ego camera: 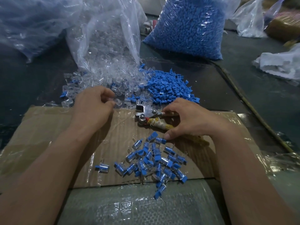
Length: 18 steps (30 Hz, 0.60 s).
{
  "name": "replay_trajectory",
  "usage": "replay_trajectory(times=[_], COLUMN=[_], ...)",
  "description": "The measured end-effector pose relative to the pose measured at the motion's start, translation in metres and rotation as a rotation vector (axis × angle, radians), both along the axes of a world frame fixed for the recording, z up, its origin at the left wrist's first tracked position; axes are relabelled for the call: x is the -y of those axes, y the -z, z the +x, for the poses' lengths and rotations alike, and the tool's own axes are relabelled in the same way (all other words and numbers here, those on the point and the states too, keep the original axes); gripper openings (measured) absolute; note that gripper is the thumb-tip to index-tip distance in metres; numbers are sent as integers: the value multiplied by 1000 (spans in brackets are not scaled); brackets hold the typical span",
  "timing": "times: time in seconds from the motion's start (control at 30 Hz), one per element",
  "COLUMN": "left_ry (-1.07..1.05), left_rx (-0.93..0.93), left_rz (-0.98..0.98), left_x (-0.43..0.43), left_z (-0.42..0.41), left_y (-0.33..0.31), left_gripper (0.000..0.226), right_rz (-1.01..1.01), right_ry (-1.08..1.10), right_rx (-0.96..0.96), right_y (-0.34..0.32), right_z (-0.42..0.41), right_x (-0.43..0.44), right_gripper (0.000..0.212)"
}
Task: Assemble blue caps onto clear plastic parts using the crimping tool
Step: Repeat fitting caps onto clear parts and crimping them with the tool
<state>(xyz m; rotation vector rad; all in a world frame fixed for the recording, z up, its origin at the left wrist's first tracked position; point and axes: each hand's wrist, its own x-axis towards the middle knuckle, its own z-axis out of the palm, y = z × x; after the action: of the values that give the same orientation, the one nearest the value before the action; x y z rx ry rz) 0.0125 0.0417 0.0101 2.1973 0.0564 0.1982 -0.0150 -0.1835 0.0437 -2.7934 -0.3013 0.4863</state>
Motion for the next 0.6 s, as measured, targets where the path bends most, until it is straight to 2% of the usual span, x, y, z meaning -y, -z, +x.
replay_trajectory(times=[0.07,0.2,0.33,0.4,0.5,0.6], left_ry=[3,37,81,101,112,73], left_rx=[-43,-65,-125,-133,-111,-77], left_rz=[-168,-208,-320,-355,-376,-356], left_x=[2,3,6,7,9,10], left_z=[-4,-7,-9,-10,-13,-13], left_y=[-4,-9,-15,-16,-17,-15], left_gripper=[14,14,17,17,16,16], right_rz=[8,16,90,138,199,225], right_ry=[1,5,20,68,211,326], right_rx=[-2,6,23,95,301,412], right_y=[0,0,-4,-3,0,5], right_z=[0,0,0,2,6,11], right_x=[1,2,3,2,6,8], right_gripper=[83,77,57,38,10,8])
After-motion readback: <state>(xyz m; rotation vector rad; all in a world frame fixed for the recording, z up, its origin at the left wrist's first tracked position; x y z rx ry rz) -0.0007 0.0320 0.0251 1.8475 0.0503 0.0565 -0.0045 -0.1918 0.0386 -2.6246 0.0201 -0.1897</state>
